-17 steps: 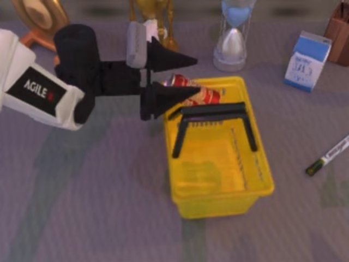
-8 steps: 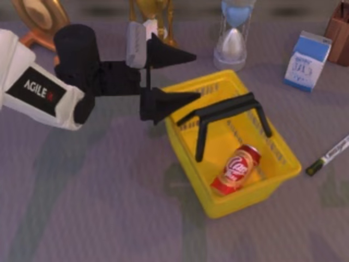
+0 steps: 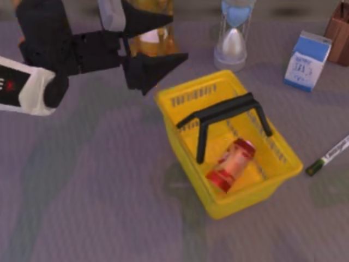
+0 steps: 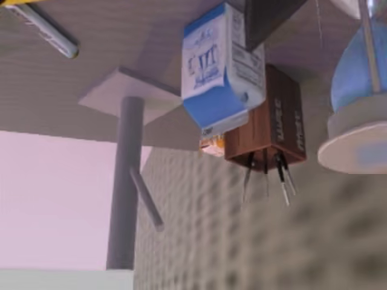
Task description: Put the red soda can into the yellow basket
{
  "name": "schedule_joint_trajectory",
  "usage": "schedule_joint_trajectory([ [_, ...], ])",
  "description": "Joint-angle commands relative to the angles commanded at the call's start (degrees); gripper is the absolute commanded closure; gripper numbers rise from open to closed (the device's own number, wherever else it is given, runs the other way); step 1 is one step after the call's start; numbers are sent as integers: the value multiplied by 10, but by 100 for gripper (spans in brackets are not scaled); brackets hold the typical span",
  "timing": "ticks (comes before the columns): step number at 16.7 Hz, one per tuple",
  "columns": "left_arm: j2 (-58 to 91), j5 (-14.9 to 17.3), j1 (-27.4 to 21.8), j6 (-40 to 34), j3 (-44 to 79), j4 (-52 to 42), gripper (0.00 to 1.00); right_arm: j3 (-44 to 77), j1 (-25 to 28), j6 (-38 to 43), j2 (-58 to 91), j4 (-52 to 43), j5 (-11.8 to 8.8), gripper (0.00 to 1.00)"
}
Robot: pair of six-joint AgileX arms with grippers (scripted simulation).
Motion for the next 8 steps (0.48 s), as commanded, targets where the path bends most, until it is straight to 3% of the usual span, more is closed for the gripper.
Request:
schedule_joint_trajectory([
  [8,-430,-243,74,-43,-220,-211,0,419,123,-263,444,-306,-2,0],
])
